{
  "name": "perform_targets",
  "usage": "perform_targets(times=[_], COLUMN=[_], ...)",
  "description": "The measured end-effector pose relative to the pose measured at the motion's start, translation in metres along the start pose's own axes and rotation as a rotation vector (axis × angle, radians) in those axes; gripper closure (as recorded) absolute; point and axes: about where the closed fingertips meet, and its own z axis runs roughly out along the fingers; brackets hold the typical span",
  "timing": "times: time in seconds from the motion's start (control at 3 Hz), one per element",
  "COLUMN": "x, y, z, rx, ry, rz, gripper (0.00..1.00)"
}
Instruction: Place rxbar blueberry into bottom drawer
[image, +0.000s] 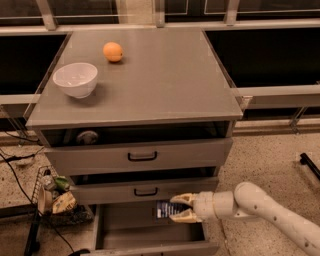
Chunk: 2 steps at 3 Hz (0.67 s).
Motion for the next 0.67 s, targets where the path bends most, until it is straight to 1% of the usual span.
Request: perform_targets(times=[0.33, 0.67], x=[0.0389, 0.0391], y=[0.0005, 0.0005], z=[0.0218, 0.022], rx=[-0.007, -0.007], ry=[0.017, 0.017], rz=[0.002, 0.002], gripper=[1.0, 1.0])
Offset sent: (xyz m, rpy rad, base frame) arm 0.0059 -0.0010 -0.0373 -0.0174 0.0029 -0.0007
